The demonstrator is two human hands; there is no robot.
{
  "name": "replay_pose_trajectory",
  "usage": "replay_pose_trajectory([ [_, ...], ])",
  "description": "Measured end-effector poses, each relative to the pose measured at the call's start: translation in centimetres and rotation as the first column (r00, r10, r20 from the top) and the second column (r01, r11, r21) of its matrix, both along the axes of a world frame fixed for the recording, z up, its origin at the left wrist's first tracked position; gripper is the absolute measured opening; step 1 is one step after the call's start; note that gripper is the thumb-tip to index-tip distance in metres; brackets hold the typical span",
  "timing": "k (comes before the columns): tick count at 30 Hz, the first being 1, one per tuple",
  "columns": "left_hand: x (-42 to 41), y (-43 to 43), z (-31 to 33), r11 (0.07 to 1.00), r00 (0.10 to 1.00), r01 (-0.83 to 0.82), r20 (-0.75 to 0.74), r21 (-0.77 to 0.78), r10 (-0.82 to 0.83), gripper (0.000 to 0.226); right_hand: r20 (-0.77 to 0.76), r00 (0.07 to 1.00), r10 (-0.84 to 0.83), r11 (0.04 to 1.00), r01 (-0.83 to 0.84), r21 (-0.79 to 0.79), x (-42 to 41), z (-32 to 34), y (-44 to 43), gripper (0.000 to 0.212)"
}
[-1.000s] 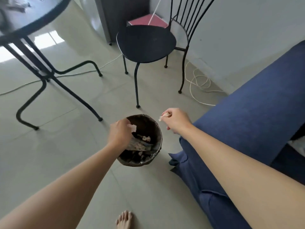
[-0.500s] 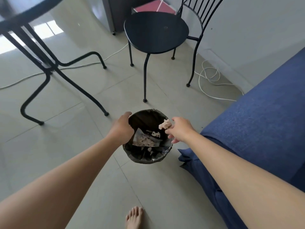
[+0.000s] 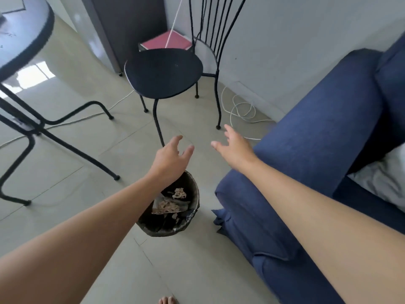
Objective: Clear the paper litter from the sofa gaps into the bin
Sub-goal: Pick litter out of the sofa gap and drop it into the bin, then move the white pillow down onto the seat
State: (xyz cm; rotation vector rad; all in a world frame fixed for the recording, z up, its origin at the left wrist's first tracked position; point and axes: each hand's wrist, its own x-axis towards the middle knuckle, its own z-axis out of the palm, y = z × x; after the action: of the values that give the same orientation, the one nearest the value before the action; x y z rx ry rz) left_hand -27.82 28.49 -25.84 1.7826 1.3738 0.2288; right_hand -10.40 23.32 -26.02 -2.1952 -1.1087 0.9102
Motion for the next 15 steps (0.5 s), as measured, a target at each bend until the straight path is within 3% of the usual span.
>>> replay_pose_trajectory([
  [7, 15.6, -6.1, 6.0, 0.979, 0.974, 0.186, 0.114, 0.083, -0.195, 0.069, 0.077, 0.958, -0.278, 0.954, 0.265, 0.141, 14.7, 7.0, -11.1, 0.072],
  [11, 25.5, -11.7, 7.7, 0.95, 0.941, 0.296, 0.14, 0.095, -0.307, 0.071, 0.064, 0.891, -0.45, 0.887, 0.437, 0.152, 23.4, 8.8, -19.6, 0.077],
  [14, 32.8, -16.4, 8.2, 0.918, 0.908, 0.389, 0.138, 0.079, -0.397, 0.078, 0.126, 0.83, -0.544, 0.835, 0.52, 0.179, 29.6, 9.1, -26.0, 0.058],
  [15, 35.1, -18.0, 8.3, 0.905, 0.895, 0.419, 0.133, 0.071, -0.425, 0.082, 0.154, 0.808, -0.568, 0.821, 0.546, 0.166, 31.6, 9.0, -28.1, 0.064],
])
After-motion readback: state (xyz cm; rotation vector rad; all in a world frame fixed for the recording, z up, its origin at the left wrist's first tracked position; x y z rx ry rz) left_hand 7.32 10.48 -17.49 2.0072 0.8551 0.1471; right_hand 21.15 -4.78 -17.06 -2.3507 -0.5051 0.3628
